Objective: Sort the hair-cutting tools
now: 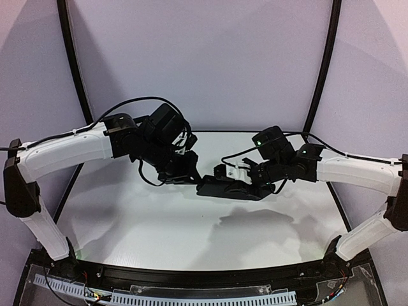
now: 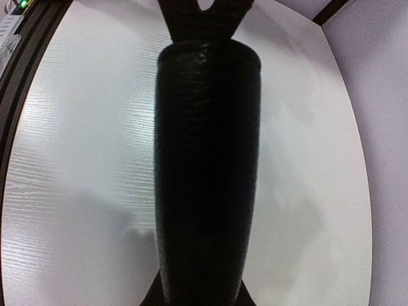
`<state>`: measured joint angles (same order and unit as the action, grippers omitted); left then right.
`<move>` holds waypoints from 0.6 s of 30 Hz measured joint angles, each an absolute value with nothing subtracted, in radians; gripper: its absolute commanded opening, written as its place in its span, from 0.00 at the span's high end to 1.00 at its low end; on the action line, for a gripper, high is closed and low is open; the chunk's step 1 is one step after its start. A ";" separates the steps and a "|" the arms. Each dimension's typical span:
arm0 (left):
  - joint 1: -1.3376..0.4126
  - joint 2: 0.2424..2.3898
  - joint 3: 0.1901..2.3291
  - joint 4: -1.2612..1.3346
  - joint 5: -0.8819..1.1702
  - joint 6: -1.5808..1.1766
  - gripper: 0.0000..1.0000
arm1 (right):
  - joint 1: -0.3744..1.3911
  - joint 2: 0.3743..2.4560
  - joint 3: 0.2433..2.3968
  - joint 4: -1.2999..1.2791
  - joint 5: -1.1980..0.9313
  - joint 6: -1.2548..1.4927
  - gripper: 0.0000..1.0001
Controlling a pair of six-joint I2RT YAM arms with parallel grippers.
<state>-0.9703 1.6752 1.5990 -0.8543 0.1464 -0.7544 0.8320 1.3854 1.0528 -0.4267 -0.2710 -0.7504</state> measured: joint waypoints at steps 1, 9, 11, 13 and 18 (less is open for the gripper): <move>-0.970 1.675 1.591 -0.847 0.151 -0.757 0.99 | 0.832 1.378 1.047 -0.429 -0.272 -0.748 1.00; -0.969 1.673 1.579 -0.779 0.190 -0.759 0.99 | 0.819 1.310 1.009 -0.423 -0.289 -0.653 1.00; -0.969 1.674 1.578 -0.766 0.197 -0.756 0.99 | 0.815 1.297 1.001 -0.420 -0.296 -0.624 1.00; -0.969 1.679 1.577 -0.757 0.197 -0.754 0.99 | 0.814 1.286 0.995 -0.420 -0.293 -0.605 1.00; -0.969 1.706 1.559 -0.721 0.205 -0.758 0.99 | 0.813 1.264 0.961 -0.420 -0.271 -0.566 1.00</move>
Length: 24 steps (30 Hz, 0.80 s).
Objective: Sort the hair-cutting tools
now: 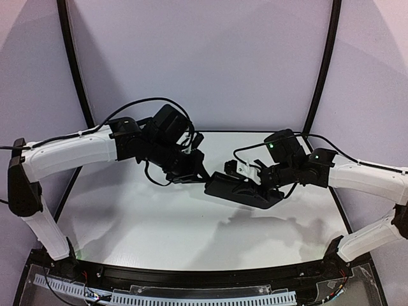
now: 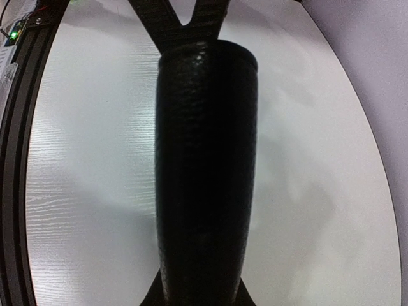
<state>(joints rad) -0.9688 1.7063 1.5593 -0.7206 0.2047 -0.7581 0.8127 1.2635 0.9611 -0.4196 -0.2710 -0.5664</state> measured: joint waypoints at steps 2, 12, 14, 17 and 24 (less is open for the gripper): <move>-0.968 1.716 1.545 -0.696 0.216 -0.761 0.99 | 0.812 1.257 0.946 -0.422 -0.257 -0.561 1.00; -0.966 1.685 1.537 -0.671 0.285 -0.698 0.99 | 0.797 1.253 0.973 -0.488 -0.324 -0.629 1.00; -0.963 1.645 1.536 -0.677 0.279 -0.684 0.99 | 0.797 1.254 0.988 -0.465 -0.338 -0.643 1.00; -0.960 1.563 1.523 -0.677 0.240 -0.679 0.98 | 0.801 1.254 0.993 -0.360 -0.365 -0.658 1.00; -0.880 1.379 1.411 -0.777 0.027 -0.675 0.03 | 0.797 1.193 0.946 -0.216 -0.418 -0.623 1.00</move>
<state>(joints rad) -0.8803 1.3792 1.4113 -0.7773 0.0266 -0.6751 0.7966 1.1934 0.9455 -0.2162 -0.4184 -0.6232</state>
